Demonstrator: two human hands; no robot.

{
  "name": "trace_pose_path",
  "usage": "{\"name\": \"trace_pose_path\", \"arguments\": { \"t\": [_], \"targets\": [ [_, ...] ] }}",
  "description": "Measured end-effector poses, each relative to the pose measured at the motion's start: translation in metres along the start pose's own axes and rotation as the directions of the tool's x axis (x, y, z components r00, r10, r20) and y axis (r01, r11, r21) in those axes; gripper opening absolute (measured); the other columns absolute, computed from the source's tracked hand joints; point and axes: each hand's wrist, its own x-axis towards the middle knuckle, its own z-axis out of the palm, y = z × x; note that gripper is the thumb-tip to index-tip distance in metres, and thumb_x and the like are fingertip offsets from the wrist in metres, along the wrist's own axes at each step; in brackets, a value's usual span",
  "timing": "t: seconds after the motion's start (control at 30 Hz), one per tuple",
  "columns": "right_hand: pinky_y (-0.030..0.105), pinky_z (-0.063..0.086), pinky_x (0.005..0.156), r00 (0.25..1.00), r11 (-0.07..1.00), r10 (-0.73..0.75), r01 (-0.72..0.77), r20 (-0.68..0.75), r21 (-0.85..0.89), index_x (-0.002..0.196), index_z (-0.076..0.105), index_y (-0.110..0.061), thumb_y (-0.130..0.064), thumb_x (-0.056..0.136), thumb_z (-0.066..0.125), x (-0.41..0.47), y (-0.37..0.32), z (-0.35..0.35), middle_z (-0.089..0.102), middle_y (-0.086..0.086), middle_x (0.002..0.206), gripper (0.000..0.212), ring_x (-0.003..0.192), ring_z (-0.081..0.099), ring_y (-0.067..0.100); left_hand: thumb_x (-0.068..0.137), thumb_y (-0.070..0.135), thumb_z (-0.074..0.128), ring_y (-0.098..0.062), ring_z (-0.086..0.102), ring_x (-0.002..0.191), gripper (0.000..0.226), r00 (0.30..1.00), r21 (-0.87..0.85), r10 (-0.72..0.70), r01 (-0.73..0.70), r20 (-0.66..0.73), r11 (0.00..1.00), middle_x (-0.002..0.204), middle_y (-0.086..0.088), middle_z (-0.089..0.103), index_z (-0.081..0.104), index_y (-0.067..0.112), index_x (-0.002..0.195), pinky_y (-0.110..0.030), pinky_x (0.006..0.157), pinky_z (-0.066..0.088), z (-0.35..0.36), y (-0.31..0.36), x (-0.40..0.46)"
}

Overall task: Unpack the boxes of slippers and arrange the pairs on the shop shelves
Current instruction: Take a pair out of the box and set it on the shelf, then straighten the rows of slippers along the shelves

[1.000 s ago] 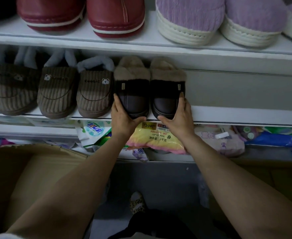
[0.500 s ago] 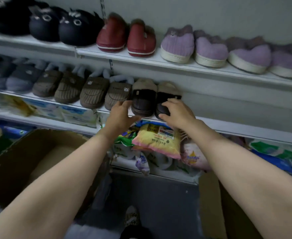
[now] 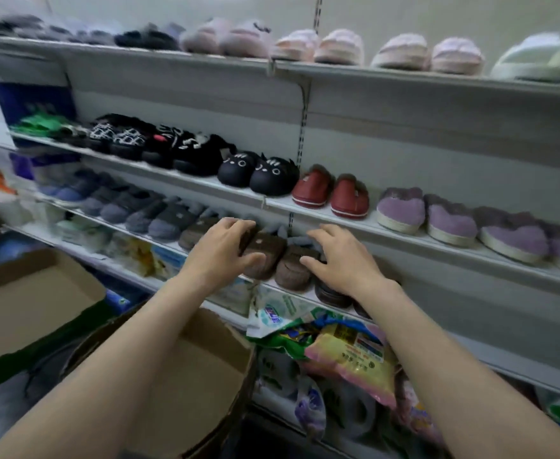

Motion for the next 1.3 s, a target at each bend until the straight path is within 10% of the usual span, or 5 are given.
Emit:
{"name": "trace_pose_path", "arguments": {
  "t": [1.3],
  "targets": [
    [0.036,0.041,0.108,0.98,0.984,-0.177,0.176,-0.086,-0.015,0.148,0.042,-0.032,-0.056,0.097,0.051,0.512,-0.588,0.103,0.044,-0.004,0.152,0.058,0.138,0.044,0.019,0.089,0.06,0.059,-0.021,0.052,0.125,0.064,0.992,0.208,-0.03,0.054,-0.119,0.977,0.14,-0.001,0.049,0.052,0.023,0.141,-0.037,0.102,0.046,-0.358,-0.65,0.213]
  ]
}}
